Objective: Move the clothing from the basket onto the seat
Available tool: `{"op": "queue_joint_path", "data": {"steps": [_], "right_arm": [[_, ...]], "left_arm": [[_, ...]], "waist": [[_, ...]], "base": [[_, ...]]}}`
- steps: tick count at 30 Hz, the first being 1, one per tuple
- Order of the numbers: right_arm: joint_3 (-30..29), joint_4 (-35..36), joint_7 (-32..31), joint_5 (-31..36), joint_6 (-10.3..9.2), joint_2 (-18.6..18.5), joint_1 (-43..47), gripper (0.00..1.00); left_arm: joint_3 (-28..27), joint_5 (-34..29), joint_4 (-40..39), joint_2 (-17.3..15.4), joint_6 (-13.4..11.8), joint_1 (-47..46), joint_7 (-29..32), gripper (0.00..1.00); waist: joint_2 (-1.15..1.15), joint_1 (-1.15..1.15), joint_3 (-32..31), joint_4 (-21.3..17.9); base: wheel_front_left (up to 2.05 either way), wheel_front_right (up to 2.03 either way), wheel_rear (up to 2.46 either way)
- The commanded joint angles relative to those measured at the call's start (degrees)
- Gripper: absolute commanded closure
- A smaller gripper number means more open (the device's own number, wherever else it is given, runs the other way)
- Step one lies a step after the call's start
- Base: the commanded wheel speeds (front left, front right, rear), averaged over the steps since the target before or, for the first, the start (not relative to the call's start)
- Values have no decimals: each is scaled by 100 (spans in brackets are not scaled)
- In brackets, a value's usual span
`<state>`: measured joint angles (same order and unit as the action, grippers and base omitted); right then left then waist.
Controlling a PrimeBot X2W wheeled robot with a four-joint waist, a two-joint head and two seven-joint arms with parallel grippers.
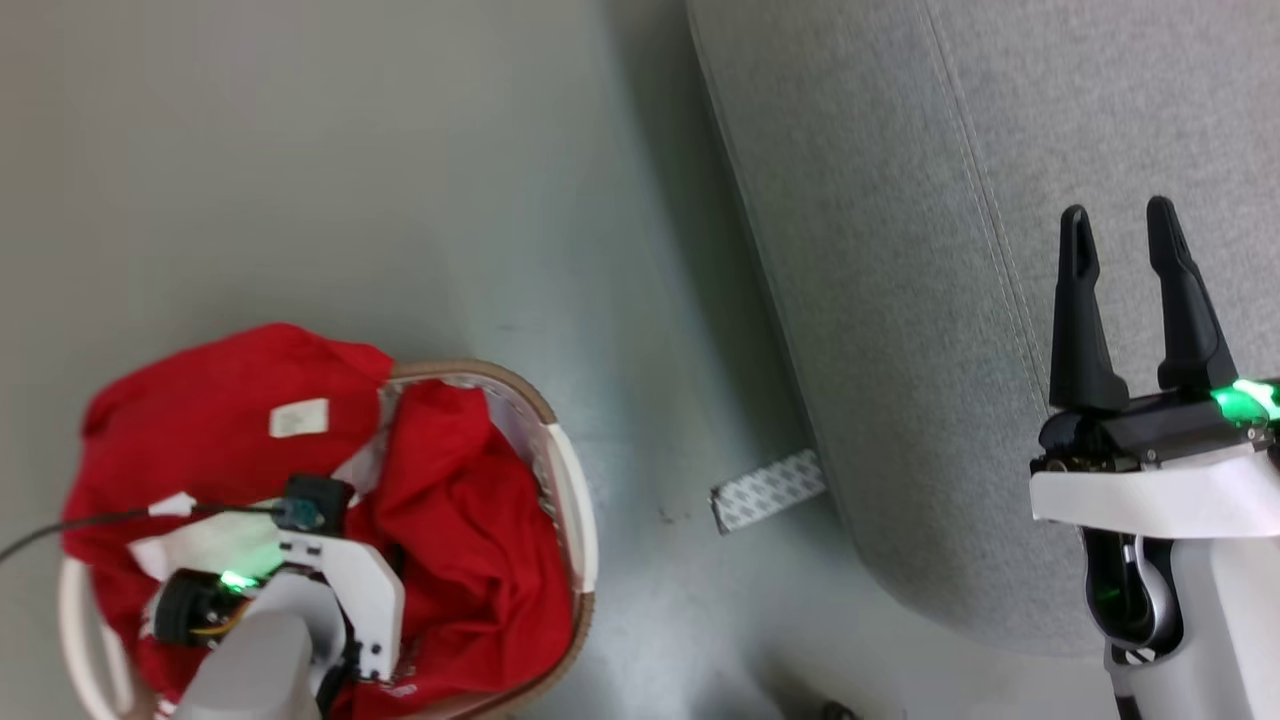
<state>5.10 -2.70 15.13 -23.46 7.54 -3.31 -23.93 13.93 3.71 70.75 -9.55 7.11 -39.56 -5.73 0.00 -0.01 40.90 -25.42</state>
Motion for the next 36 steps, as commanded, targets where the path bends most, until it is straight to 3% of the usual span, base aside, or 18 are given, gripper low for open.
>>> {"op": "queue_joint_path", "data": {"steps": [1, 10, 11, 12, 14, 23, 36], "right_arm": [[13, 24, 2, -51, -10, 39, -130, 0], [113, 10, 2, -289, -11, 47, -267, 0], [117, 0, 2, -294, -11, 47, -286, 0], [116, -9, 2, -294, -10, 46, -297, 0], [103, -36, 2, -283, -10, 47, -314, 0], [-2, -64, 2, -88, -11, 43, -229, 0], [-107, -207, 2, 347, -11, -243, 330, 0]], "left_arm": [[36, 53, 77, -93, 23, -140, 113, 0], [159, 32, 239, -162, -44, -525, 718, 0], [175, 35, 247, -157, -50, -546, 730, 9], [192, 39, 255, -143, -46, -565, 737, 52], [217, 66, 262, -97, -39, -569, 677, 100], [239, 270, 265, 113, -9, -373, 188, 100], [512, 930, 35, 646, 36, 382, -800, 100]], "waist": [[0, 1, 307, -219], [0, 1, 719, -264], [0, 1, 729, -257], [0, 1, 733, -246], [0, 1, 712, -212], [0, 1, 153, 14], [0, 1, -1805, 943]], "base": [[0, 0, 0], [0, 0, 0], [0, 0, 0], [0, 0, 0], [0, 0, 0], [0, 0, 0], [0, 0, 0]]}}
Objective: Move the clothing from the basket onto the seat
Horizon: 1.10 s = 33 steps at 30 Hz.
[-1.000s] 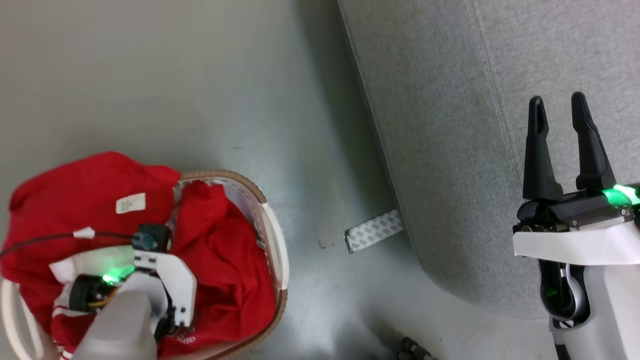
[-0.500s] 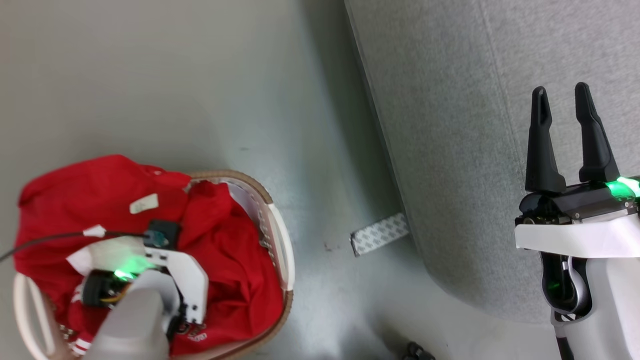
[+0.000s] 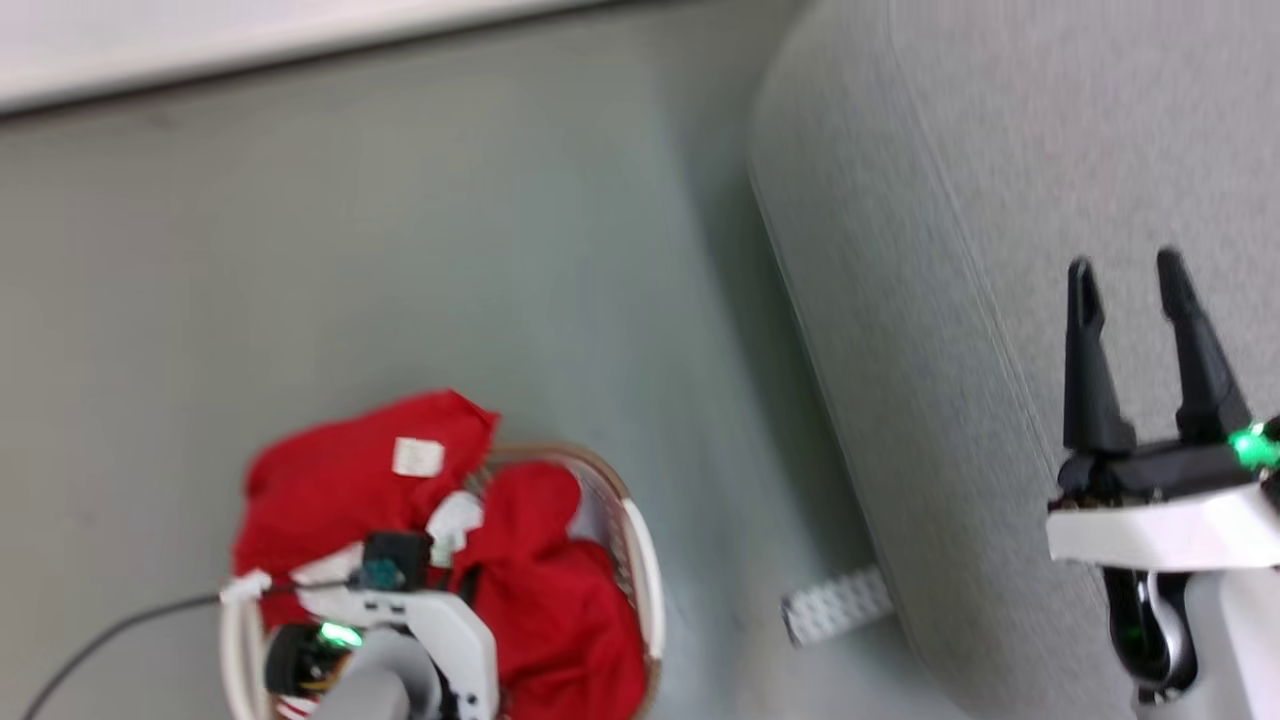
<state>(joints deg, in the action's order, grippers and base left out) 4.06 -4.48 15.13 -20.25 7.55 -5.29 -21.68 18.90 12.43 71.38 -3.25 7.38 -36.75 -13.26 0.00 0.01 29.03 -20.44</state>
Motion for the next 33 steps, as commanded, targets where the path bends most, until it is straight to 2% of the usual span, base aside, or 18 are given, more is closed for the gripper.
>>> {"op": "queue_joint_path", "data": {"steps": [1, 8, 13, 25, 33], "right_arm": [[24, -43, 1, 34, -12, -70, 163, 0], [32, -127, 1, 59, -12, -166, 599, 0], [35, -176, 1, 49, -12, -206, 853, 0], [131, -189, 1, 28, -12, -147, 1299, 0], [249, -179, 2, 7, -12, -111, 1431, 0]], "left_arm": [[93, 174, -120, 23, 10, 188, -89, 100], [789, 924, -1073, 27, 12, 715, -199, 100], [994, 1203, -1833, 1, 12, 886, -193, 100], [1155, 1352, -3711, -250, 13, 1044, -195, 100], [1142, 1258, -4745, -416, -76, 711, -28, 100]], "waist": [[0, -1, -763, 514], [0, -1, -1678, 1034], [0, -1, -2125, 1391], [0, -1, -2876, 1961], [0, -1, -3082, 2127]], "base": [[0, 0, 0], [0, 0, 0], [0, 0, 0], [0, 0, 0], [0, 0, 0]]}}
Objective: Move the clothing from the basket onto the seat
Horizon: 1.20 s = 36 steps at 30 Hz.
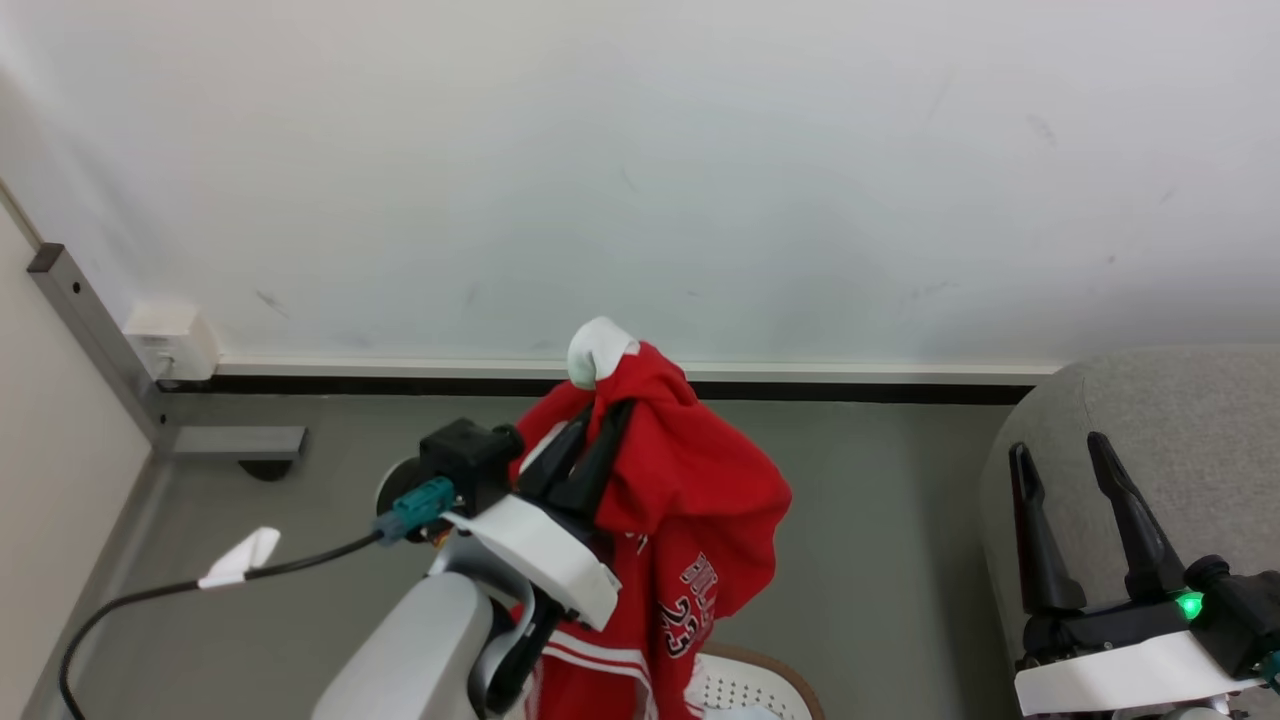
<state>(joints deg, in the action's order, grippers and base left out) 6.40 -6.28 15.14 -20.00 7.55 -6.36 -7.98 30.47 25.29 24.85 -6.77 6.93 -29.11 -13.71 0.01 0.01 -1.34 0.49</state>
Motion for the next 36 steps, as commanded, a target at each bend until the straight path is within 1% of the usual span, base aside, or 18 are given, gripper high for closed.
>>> {"op": "queue_joint_path", "data": {"steps": [1, 8, 15, 18, 22, 29, 33, 36], "right_arm": [[37, 8, 0, -20, -12, -4, 73, 0], [218, 33, 0, -67, -12, -20, 89, 0], [435, 67, 0, -117, -12, -172, 71, 0], [633, 113, 0, -127, -12, -274, 13, 0], [1141, -19, 0, -140, -12, -541, -178, 0], [2467, -663, 1, -324, -12, -1155, -717, 0], [3073, -1096, 1, -398, -12, -1330, -1135, 0], [3502, -1344, 0, -514, -12, -1353, -1442, 0]], "left_arm": [[-24, -30, -214, -94, -41, -76, 56, 100], [-84, 21, -815, -285, -181, -48, 354, 100], [-98, 63, -1075, -355, -270, -1, 441, 100], [-41, 62, -1142, -330, -254, 8, 463, 100], [89, 39, -1185, -284, -222, -11, 505, 100], [390, 32, -1205, -117, -156, -83, 550, 100], [646, 47, -1159, -4, -89, -142, 607, 100], [865, 63, -1131, 60, -44, -181, 639, 100]], "waist": [[-1, -1, -63, 39], [-1, -1, -100, 33], [-1, -1, -45, 31], [-1, -1, -37, 35], [-1, -1, -27, 95], [-1, -1, -33, 398], [-1, -1, -56, 642], [-1, -1, -72, 840]], "base": [[0, 0, 0], [0, 0, 0], [0, 0, 0], [0, 0, 0], [0, 0, 0], [0, 0, 0], [0, 0, 0], [0, 0, 0]]}}
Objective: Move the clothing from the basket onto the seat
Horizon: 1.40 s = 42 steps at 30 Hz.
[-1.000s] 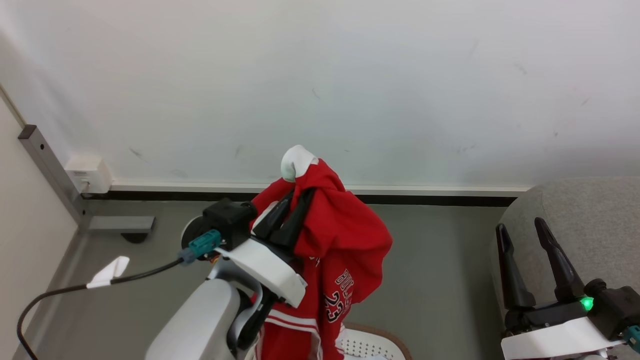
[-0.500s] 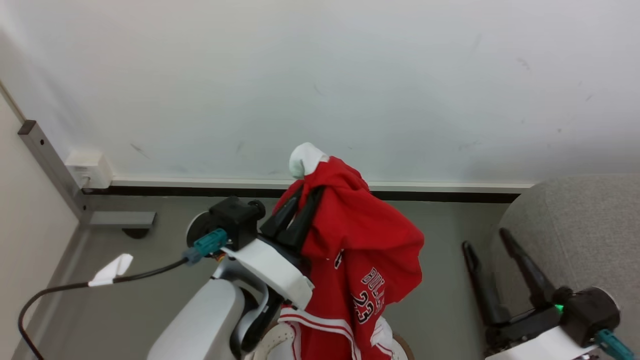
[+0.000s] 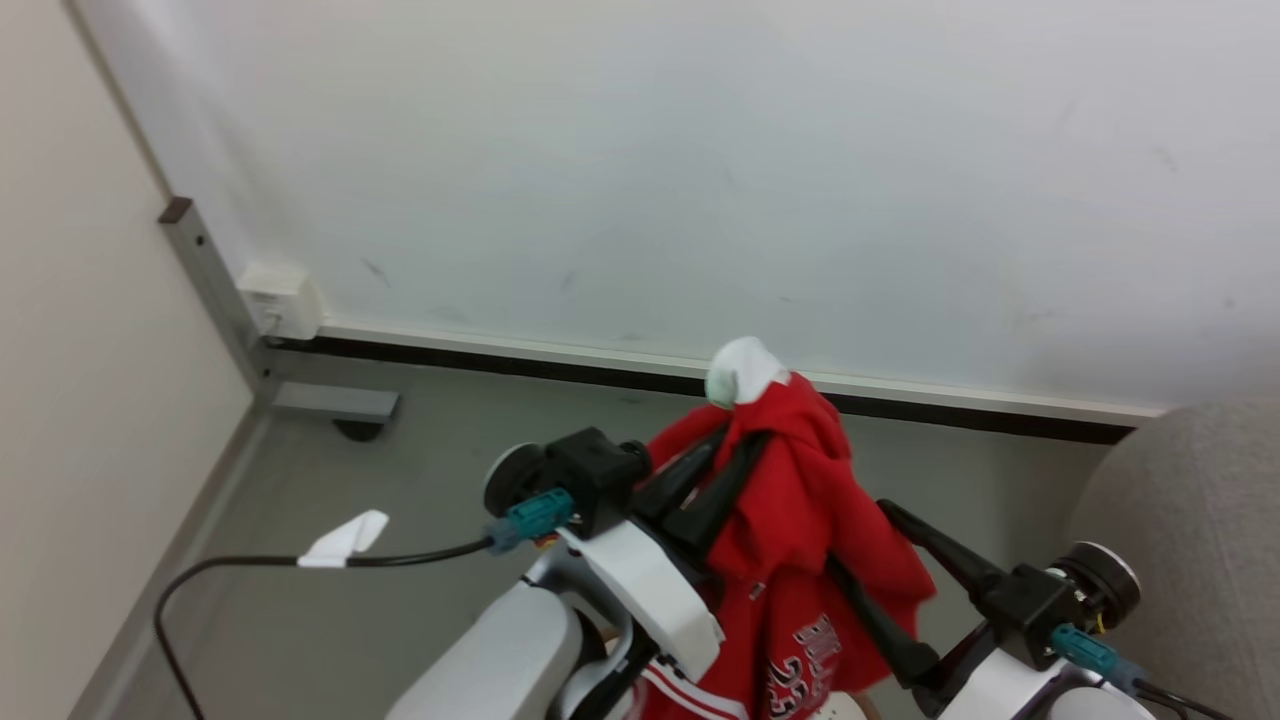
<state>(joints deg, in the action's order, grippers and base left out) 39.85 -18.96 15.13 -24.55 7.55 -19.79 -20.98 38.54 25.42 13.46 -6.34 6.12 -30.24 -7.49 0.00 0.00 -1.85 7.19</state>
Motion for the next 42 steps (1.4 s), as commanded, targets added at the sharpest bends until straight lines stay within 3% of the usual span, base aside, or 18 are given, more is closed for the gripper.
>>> {"op": "queue_joint_path", "data": {"steps": [1, 6, 19, 20, 22, 38, 39, 40, 42], "right_arm": [[290, -137, 2, -108, -12, -29, -230, 0], [702, -283, 2, -365, -12, -21, -557, 0], [585, -421, 2, -557, -12, 203, -561, 0], [559, -408, 2, -544, -12, 224, -533, 40], [502, -353, 2, -513, -12, 254, -491, 100], [69, 62, 3, -578, -12, 279, -74, 100], [30, 105, 3, -580, -12, 284, -43, 100], [3, 131, 3, -577, -12, 281, -13, 100], [-53, 180, 3, -561, -12, 270, 17, 100]], "left_arm": [[130, 50, 10, 35, 41, -85, 23, 100], [531, 129, 23, 115, 92, -151, 112, 100], [1307, 456, 151, 150, 141, -319, 50, 100], [1320, 488, 174, 131, 141, -333, 51, 100], [1338, 524, 210, 100, 142, -358, 25, 100], [1143, 612, 512, -125, -85, -351, -210, 100], [1143, 605, 526, -126, -101, -335, -230, 85], [1154, 600, 538, -123, -114, -320, -241, 62], [1167, 606, 555, -120, -121, -286, -244, 51]], "waist": [[0, 0, -26, 233], [0, 0, -26, 551], [0, 0, -40, 1164], [0, 0, -42, 1178], [0, 0, -46, 1194], [0, 0, -9, 895], [0, 0, -10, 871], [0, 0, -11, 852], [0, 0, -15, 809]], "base": [[0, 0, 0], [0, 0, 0], [0, 0, 0], [0, 0, 0], [0, 0, 0], [0, 0, 0], [0, 0, 0], [0, 0, 0], [0, 0, 0]]}}
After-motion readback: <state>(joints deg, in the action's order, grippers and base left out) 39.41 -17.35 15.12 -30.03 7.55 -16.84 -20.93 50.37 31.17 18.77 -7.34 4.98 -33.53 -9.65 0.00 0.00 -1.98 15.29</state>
